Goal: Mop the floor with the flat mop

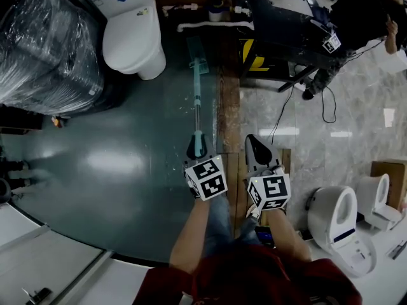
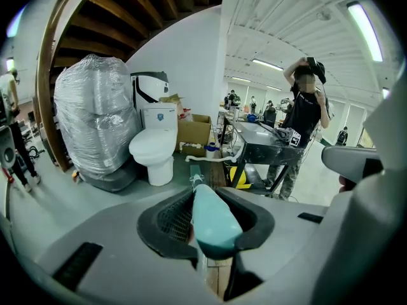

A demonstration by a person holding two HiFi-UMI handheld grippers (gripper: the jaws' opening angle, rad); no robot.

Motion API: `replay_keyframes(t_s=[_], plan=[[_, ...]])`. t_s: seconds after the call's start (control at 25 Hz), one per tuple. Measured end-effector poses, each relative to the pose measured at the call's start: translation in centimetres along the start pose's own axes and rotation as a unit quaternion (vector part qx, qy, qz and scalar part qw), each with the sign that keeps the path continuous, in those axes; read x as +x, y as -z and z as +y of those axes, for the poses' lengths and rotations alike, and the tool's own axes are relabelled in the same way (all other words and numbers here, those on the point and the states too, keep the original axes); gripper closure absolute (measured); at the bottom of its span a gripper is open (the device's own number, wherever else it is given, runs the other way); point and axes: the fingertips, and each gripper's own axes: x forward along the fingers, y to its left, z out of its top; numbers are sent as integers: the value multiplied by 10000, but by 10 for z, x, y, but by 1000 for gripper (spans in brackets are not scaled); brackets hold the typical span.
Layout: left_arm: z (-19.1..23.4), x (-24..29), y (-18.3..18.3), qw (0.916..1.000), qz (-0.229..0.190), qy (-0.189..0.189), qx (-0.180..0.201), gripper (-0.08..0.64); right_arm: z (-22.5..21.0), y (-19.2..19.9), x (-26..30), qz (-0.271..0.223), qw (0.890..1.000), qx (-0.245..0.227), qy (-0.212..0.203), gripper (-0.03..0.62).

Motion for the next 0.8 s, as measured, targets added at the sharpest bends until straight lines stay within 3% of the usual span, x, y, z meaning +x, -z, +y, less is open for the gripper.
replay_keyframes(t_s=[0.8], plan=[[-56,-165,75,9994,18,-346,-10,439,0,-6,-164,-313,9990,-56,-312,575]])
